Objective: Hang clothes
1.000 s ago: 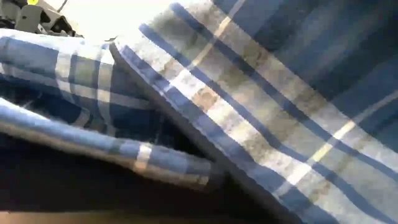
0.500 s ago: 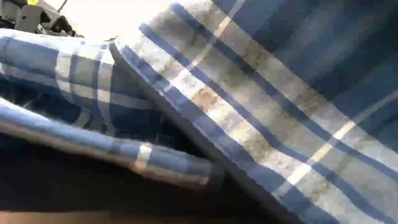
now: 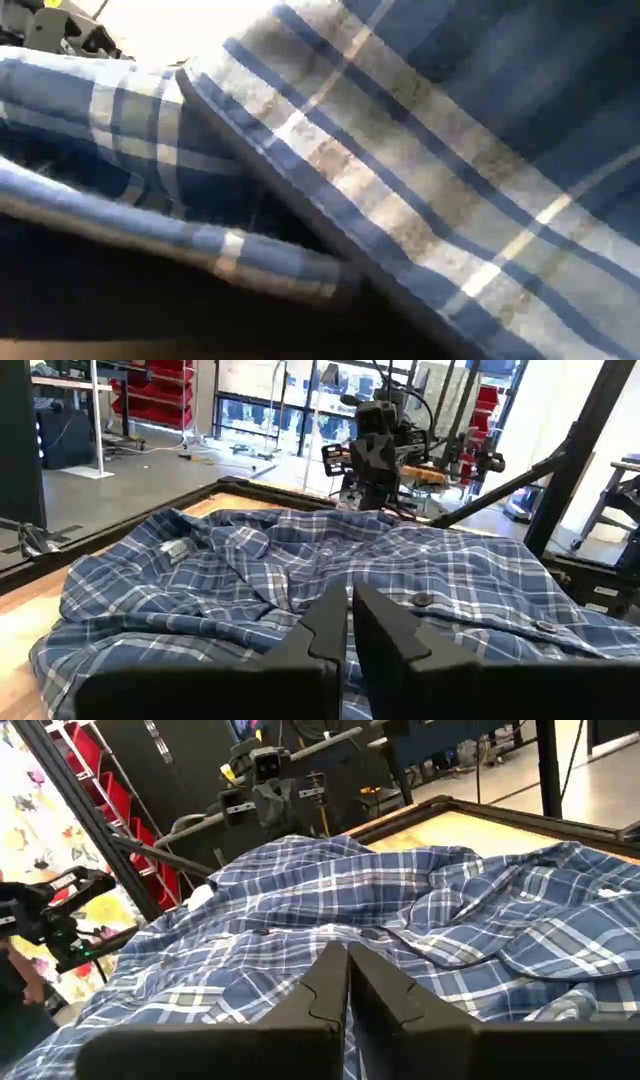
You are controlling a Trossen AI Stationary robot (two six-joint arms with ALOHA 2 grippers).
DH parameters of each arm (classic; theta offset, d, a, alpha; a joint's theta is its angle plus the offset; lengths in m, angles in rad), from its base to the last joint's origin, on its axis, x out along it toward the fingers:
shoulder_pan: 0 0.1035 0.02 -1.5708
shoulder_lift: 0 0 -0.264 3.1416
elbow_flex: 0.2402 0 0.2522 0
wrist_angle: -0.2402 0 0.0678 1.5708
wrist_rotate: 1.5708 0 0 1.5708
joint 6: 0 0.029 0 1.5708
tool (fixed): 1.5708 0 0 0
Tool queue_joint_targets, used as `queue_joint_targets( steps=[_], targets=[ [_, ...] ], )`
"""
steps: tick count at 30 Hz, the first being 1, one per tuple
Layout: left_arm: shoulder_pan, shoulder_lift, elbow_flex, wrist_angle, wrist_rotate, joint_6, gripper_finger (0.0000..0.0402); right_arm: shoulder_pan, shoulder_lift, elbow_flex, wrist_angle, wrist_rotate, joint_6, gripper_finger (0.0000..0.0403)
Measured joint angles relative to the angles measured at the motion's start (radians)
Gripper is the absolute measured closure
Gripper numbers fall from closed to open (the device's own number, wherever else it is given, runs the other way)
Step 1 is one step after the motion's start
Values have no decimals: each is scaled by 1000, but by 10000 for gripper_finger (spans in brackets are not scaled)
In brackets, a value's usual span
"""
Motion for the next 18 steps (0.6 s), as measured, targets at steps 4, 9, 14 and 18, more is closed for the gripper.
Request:
queue_joint_targets(
  steps=[4,9,14,18],
  targets=[
    [0,0,0,0,0,0,398,0,0,0,0,0,0,400],
    [6,3,0,11,-17,14,398,0,0,0,0,0,0,400],
    [18,3,0,131,-42,-70,398,0,0,0,0,0,0,400],
    [40,3,17,280,-270,-224,398,0,0,0,0,0,0,400]
  ],
)
